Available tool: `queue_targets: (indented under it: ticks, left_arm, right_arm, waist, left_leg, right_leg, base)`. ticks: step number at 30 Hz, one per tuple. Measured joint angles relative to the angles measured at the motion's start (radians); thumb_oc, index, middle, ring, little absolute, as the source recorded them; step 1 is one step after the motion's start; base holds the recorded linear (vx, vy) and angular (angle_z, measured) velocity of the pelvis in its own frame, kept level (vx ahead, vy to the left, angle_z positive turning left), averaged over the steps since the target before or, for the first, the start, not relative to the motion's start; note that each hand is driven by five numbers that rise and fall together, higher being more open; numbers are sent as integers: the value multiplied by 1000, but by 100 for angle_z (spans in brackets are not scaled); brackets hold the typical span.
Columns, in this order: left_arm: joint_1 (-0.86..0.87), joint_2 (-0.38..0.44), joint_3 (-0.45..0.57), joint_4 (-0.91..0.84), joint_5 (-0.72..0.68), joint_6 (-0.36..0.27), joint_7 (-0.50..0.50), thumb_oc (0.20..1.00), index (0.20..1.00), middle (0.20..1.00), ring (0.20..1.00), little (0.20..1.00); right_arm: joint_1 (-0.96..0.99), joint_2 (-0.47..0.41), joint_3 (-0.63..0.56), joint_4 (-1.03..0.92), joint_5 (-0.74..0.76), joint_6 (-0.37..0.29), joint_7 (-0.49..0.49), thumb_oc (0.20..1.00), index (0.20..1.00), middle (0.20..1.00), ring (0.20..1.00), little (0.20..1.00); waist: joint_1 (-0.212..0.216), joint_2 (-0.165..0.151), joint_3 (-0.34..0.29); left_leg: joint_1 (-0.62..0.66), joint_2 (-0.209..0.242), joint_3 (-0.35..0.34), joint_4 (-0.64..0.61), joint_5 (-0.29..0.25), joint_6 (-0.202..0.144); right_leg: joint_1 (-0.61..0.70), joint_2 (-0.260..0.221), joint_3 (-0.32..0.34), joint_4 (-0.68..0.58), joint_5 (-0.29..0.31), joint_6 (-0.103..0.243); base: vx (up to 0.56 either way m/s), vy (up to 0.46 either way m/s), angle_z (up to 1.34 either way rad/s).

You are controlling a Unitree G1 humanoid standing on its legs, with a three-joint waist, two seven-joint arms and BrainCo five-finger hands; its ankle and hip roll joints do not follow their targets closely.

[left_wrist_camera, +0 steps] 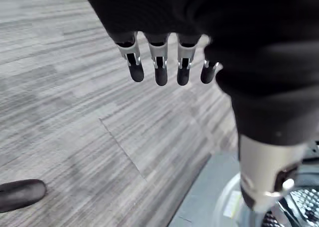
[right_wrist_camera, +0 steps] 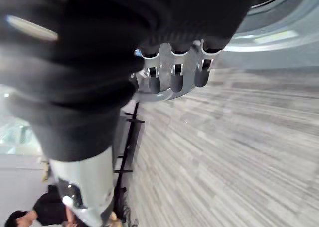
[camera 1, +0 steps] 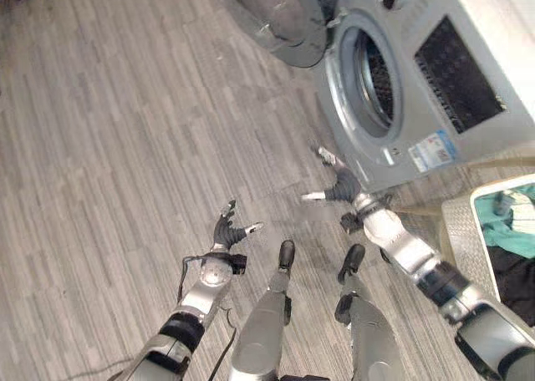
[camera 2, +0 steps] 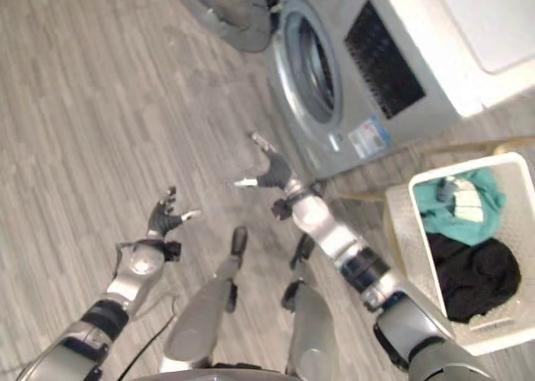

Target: Grab the laundry basket,head to the washer,open it,put in the laundry and shut it.

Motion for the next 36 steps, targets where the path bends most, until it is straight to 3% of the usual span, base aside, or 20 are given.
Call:
queue_targets:
  ticks: [4,6,8,9,10,13,15,23,29,32,36]
  left_arm:
    - [-173,31,4,-51,29,15,43,1000,1000,1000,1000,1000]
    - [-301,67,-4,27,81,23,67,1000,1000,1000,1000,1000]
    - [-377,99,-3,71,98,23,78,1000,1000,1000,1000,1000]
    - [-523,197,-13,224,132,29,116,1000,1000,1000,1000,1000]
    - [-523,199,-10,240,136,29,113,1000,1000,1000,1000,1000]
    - [-569,318,-13,410,179,44,102,1000,1000,1000,1000,1000]
    - [-539,374,29,424,199,62,108,1000,1000,1000,1000,1000]
    - [-531,379,48,420,248,59,147,1000,1000,1000,1000,1000]
    - [-525,379,90,484,276,107,201,1000,1000,1000,1000,1000]
    - [-530,407,120,500,286,113,245,1000,1000,1000,1000,1000]
    - [-499,439,149,481,286,117,272,1000,1000,1000,1000,1000]
  right_arm:
    - [261,-49,-69,-20,-76,-12,27,1000,1000,1000,1000,1000]
    - [277,-58,-82,-12,-104,-12,28,1000,1000,1000,1000,1000]
    - [284,-66,-96,-21,-105,-18,24,1000,1000,1000,1000,1000]
    - [218,-100,-157,-64,-104,-24,18,1000,1000,1000,1000,1000]
    - [211,-107,-153,-71,-103,-29,17,1000,1000,1000,1000,1000]
    - [209,-170,-182,-172,-99,-86,21,1000,1000,1000,1000,1000]
    - [226,-180,-236,-176,-89,-104,11,1000,1000,1000,1000,1000]
    - [266,-194,-249,-180,-60,-108,1,1000,1000,1000,1000,1000]
    - [306,-194,-250,-183,-60,-112,-3,1000,1000,1000,1000,1000]
    - [318,-193,-251,-209,-58,-120,-6,1000,1000,1000,1000,1000]
    - [324,-191,-250,-223,-53,-141,-7,1000,1000,1000,1000,1000]
  waist:
    - [-99,-13,1]
    - [-158,-20,2]
    - [-188,-28,3]
    - [-209,-32,6]
    - [-219,-35,7]
    - [-231,-46,22]
    - [-232,-40,40]
    - [-225,-37,73]
    - [-226,-40,74]
    - [-215,-71,90]
    - [-202,-73,91]
  left_leg:
    - [-5,7,51,0,-8,12]
    - [-11,7,78,-3,-9,14]
    - [-13,8,91,-4,-11,13]
    - [-25,25,133,-10,-16,15]
    - [-24,30,136,-11,-17,12]
    - [-43,43,142,-9,-29,-1]
    - [-43,47,156,-5,-29,-3]
    - [-55,48,130,-8,-30,-4]
    - [-67,41,105,-13,-26,-1]
    - [-74,41,101,-12,-23,-1]
    - [-63,35,99,-11,-23,-1]
  right_leg:
    - [-33,8,31,4,6,5]
    - [-49,11,56,-6,22,8]
    - [-58,17,75,-20,35,6]
    - [-81,35,83,-55,74,-17]
    - [-83,52,81,-60,74,-17]
    - [-104,64,92,-62,71,-15]
    - [-103,62,102,-69,79,-24]
    - [-98,56,73,-75,79,-24]
    - [-97,46,53,-81,79,-24]
    - [-97,44,46,-82,79,-24]
    - [-84,39,44,-82,79,-24]
  base:
    - [-29,38,-37]
    - [-21,31,-39]
    - [-12,41,-55]
    - [-13,46,-58]
    - [73,61,-53]
    - [64,34,-15]
    - [13,23,-14]
    - [17,27,10]
    - [3,18,10]
    - [12,5,11]
    - [25,14,6]
